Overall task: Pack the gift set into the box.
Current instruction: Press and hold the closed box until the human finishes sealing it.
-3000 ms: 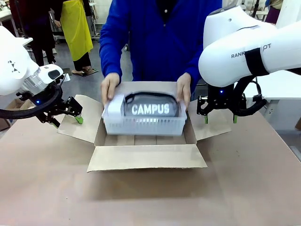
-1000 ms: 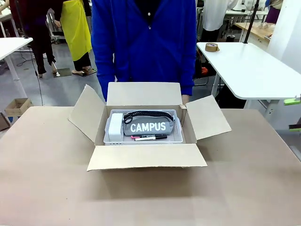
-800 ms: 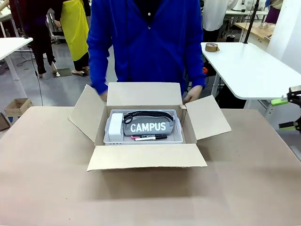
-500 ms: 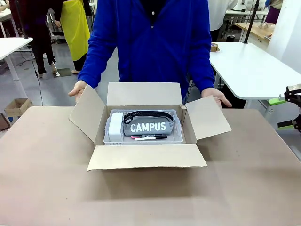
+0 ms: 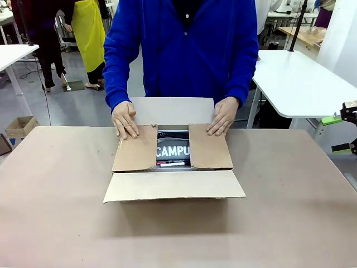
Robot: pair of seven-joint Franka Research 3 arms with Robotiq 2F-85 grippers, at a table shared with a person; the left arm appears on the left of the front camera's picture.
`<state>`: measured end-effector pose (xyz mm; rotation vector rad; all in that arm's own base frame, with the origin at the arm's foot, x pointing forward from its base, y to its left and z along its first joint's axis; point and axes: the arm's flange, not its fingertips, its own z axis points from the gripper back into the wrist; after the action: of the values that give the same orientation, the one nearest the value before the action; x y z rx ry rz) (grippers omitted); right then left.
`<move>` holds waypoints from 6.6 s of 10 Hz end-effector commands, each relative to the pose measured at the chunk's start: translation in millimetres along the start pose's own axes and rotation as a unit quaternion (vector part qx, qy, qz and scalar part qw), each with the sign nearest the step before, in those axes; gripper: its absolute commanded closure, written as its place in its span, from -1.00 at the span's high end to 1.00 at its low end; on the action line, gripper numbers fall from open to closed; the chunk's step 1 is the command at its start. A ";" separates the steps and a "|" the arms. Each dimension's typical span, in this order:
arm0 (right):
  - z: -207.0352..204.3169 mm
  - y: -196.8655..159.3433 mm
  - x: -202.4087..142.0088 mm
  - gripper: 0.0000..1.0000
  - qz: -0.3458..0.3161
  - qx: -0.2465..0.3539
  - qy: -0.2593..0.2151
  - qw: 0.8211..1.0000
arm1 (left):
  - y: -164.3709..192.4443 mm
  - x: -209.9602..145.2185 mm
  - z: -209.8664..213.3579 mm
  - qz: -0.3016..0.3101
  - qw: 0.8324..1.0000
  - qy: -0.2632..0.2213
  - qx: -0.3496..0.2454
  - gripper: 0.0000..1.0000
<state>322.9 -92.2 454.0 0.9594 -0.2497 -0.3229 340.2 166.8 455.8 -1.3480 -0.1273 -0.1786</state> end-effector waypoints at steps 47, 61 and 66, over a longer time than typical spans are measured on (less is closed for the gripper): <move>-359.3 96.0 -2.9 1.00 0.765 0.260 0.034 0.588 | 53.8 100.3 -354.1 -0.704 0.693 0.084 -0.134 1.00; -361.5 51.8 24.5 1.00 0.725 0.208 0.061 0.654 | 105.4 112.1 -377.6 -0.663 0.744 0.078 -0.038 1.00; -361.5 51.8 24.5 1.00 0.725 0.208 0.061 0.654 | 105.4 112.1 -377.6 -0.663 0.744 0.078 -0.038 1.00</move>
<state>480.1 200.8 302.0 0.9436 -0.9002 1.3415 468.4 -187.3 296.2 -1.0837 -0.9400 -1.5003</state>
